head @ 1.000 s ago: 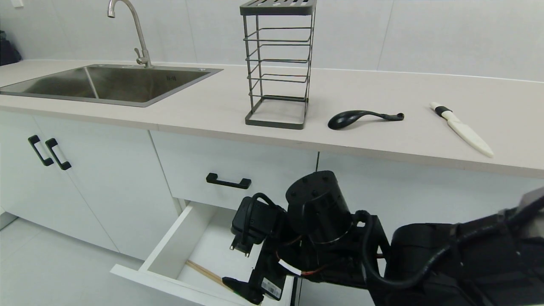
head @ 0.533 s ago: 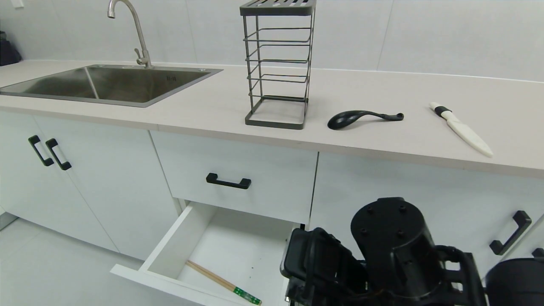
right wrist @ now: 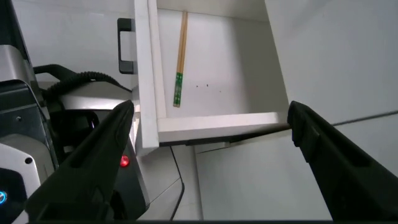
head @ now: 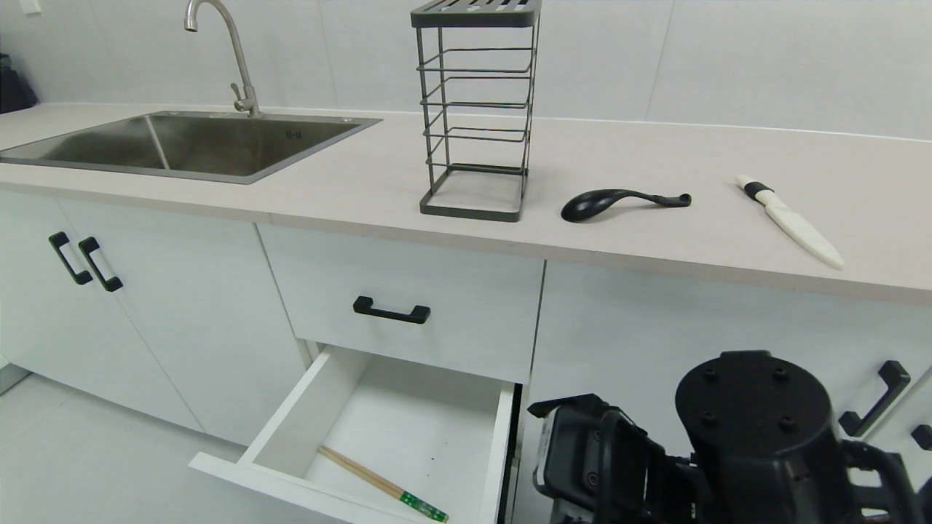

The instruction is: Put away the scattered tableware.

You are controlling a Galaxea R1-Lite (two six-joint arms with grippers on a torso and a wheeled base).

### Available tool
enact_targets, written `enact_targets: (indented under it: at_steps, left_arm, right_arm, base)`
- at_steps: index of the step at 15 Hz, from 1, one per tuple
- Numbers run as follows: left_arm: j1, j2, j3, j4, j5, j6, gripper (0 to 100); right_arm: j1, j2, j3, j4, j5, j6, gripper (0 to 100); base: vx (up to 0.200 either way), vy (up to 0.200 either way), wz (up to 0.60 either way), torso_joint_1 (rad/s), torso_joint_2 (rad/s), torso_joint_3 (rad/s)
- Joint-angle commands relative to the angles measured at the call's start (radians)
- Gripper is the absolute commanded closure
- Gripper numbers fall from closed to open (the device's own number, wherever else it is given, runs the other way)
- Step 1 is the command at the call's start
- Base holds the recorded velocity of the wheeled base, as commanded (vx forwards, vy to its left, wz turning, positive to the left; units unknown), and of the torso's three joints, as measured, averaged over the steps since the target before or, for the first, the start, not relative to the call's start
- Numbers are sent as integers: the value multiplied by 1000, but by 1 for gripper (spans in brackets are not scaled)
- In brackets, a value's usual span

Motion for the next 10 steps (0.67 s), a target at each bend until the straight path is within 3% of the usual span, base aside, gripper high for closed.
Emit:
enact_targets:
  at_steps: [1, 6, 10]
  left_arm:
    - [0, 1, 0, 0, 0, 0, 0]
    - [0, 1, 0, 0, 0, 0, 0]
    - [0, 1, 0, 0, 0, 0, 0]
  right_arm:
    - [1, -42, 34, -1, -2, -1, 0]
    - [1, -59, 48, -1, -27, -31, 0]
    - [2, -57, 48, 1, -27, -36, 0]
  base:
    - [0, 0, 0, 0, 0, 0]
    - [0, 0, 0, 13, -17, -5]
    - [0, 0, 0, 200, -166, -113]
